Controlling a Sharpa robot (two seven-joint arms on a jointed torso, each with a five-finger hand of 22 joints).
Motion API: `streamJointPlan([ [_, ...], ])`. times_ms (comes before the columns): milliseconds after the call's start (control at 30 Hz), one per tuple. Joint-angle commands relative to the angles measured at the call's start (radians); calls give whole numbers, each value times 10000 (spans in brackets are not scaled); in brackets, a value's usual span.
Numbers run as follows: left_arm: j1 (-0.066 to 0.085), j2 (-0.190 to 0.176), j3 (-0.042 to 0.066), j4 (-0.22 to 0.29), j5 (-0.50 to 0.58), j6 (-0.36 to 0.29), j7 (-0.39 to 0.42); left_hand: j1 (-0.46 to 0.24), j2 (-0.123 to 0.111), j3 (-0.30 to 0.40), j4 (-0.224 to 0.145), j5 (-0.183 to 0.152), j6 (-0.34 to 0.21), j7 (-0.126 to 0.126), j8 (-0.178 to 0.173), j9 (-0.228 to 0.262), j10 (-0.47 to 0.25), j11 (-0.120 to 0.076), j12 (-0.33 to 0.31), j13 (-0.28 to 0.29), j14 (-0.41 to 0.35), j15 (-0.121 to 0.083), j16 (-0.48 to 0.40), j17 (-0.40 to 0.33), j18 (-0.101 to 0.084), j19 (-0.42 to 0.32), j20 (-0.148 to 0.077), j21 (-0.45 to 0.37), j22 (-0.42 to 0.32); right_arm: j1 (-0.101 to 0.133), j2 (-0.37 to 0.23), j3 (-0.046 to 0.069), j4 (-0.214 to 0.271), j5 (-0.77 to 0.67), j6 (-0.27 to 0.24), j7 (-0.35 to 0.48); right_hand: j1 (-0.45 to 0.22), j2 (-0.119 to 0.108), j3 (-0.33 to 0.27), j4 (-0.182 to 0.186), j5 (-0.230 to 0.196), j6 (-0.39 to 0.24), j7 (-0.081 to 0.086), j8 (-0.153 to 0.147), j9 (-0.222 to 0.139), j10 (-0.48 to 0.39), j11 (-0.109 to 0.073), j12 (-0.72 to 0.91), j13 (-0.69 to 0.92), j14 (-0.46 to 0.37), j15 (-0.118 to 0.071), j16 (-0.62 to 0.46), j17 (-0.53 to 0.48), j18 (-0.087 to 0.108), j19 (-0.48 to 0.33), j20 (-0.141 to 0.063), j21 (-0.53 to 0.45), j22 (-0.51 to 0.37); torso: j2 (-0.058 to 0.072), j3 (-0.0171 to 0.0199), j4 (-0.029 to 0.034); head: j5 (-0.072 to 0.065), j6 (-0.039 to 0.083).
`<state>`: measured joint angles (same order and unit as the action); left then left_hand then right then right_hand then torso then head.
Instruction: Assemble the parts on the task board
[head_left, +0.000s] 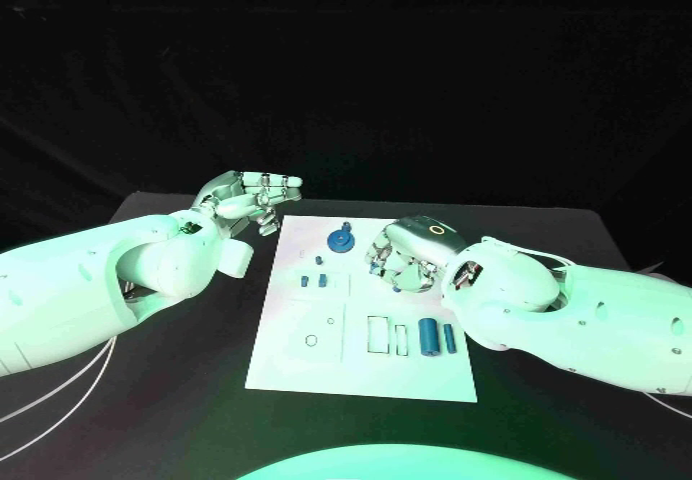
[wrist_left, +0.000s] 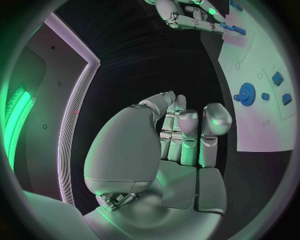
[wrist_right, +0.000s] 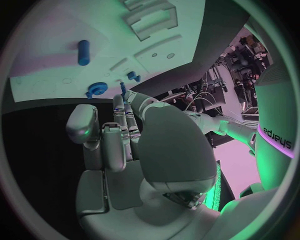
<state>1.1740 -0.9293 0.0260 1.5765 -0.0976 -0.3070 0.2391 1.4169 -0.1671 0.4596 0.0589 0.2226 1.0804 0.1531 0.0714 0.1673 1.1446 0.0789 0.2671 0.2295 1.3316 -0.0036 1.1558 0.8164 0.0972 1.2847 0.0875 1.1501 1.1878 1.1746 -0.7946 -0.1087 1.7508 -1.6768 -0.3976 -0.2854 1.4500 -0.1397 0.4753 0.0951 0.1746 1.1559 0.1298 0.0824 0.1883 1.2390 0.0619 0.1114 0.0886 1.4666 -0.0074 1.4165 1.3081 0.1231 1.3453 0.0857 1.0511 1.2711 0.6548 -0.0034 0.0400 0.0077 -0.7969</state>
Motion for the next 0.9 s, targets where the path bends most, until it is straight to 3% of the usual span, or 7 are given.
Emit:
streamJointPlan([
  [33, 14, 52, 5, 1, 0, 128, 71, 51, -9, -39, -34, 35, -60, -17, -1, -16, -57, -15, 32, 13, 8, 42, 1, -8, 144, 38, 37, 11, 9, -139, 262, -15, 6, 87, -184, 228, -105, -17, 62, -34, 118, 88, -3, 3, 22, 42, 13, -62, -11, 614, -79, 44, 470, -179, 62, 21, 15, 9, 6, -8, 6, 216, -60],
  [167, 15, 104, 2, 10, 11, 124, 114, 46, -3, -41, -30, 36, -56, -17, 4, -16, -58, -14, 36, 15, 9, 44, 3, -6, 140, 47, 39, 22, 20, -436, 659, -28, -175, 298, -94, 451, -122, -38, 83, -87, 219, 82, 5, -10, 28, 46, 18, -82, -20, 612, -77, 48, 466, -173, 47, 20, -15, 6, 13, -27, 2, 375, -125],
  [333, 16, 165, -1, 12, 15, 128, 108, 40, 5, -42, -25, 36, -48, -19, 11, -15, -55, -15, 43, 17, 3, 46, -4, -23, 137, 55, 41, 31, 28, -751, 1072, -49, -495, 452, -2, 643, -139, -46, 89, -116, 279, 79, 11, -19, 31, 47, 23, -95, -26, 611, -74, 50, 463, -172, 42, 21, -21, 11, 15, -15, 18, 590, -185],
  [433, 18, 190, -2, 16, 16, 121, 109, 39, 6, -43, -24, 35, -46, -19, 12, -14, -55, -15, 45, 18, 2, 47, -5, -27, 136, 58, 42, 35, 32, -879, 1274, -63, -698, 578, 34, 728, -153, -47, 92, -133, 319, 78, 14, -23, 34, 50, 25, -101, -29, 611, -72, 56, 468, -173, 42, 22, -17, 19, 19, -19, 12, 691, -179],
  [733, 20, 263, -4, 22, 17, 117, 124, 48, 2, -48, -34, 33, -35, -23, 23, -12, -49, -20, 57, 23, 0, 46, -3, -29, 133, 68, 44, 45, 43, -1218, 1806, -98, -1268, 700, 100, 961, -156, -47, 114, -222, 451, 72, 22, -37, 43, 57, 28, -123, -38, 614, -70, 77, 486, -170, 37, 22, -24, 33, 20, -13, -2, 1059, -296],
  [900, 20, 289, -4, 20, 17, 131, 119, 48, 2, -48, -34, 33, -35, -23, 23, -12, -49, -20, 57, 23, 0, 46, -3, -29, 133, 68, 44, 45, 43, -1318, 1962, -114, -1485, 603, 146, 987, -159, -48, 121, -253, 496, 74, 26, -41, 47, 62, 30, -128, -41, 613, -69, 78, 482, -168, 31, 21, -33, 35, 14, -16, 15, 1197, -375],
])
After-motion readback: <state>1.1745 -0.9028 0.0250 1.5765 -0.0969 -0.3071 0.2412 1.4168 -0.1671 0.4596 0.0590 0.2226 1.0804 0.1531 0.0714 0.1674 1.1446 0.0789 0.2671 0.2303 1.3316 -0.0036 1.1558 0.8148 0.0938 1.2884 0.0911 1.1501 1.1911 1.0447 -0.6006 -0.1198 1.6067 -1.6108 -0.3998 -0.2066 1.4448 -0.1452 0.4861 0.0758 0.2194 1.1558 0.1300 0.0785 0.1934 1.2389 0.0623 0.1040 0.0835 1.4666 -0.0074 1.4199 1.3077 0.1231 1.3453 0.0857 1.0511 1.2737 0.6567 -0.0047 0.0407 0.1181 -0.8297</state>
